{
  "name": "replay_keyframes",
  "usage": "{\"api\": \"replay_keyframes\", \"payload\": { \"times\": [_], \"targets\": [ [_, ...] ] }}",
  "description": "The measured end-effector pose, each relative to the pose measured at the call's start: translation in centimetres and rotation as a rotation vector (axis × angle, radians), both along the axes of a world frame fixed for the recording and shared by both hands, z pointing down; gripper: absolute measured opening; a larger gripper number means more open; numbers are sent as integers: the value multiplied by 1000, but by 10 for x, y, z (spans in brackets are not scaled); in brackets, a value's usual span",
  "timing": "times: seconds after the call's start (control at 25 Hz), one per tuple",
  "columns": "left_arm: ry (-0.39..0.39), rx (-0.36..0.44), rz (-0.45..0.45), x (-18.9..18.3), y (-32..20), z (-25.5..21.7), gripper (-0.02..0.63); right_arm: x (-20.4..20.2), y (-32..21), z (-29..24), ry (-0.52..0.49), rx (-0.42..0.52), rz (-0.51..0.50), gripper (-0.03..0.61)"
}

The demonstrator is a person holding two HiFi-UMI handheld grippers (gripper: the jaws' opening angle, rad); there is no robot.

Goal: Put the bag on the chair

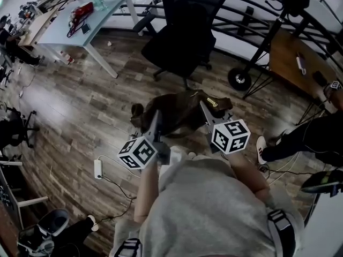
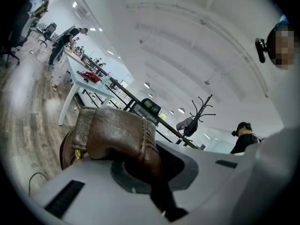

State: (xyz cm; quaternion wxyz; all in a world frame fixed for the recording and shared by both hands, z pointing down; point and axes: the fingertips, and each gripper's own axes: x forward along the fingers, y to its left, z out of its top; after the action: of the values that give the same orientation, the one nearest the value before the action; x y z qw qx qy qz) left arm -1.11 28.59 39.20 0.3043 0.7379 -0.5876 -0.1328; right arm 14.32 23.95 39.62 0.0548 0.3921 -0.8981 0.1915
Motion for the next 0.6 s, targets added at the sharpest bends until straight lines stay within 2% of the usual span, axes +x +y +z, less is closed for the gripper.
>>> {"api": "replay_keyframes", "payload": {
  "times": [0.28, 0.6],
  "targets": [
    [16, -11, -8, -4, -8, 2, 14, -3, -9, 3, -5, -24, -18, 23],
    [12, -21, 1, -16, -56, 6, 14, -15, -54, 5, -7, -31, 0, 23]
  ]
}}
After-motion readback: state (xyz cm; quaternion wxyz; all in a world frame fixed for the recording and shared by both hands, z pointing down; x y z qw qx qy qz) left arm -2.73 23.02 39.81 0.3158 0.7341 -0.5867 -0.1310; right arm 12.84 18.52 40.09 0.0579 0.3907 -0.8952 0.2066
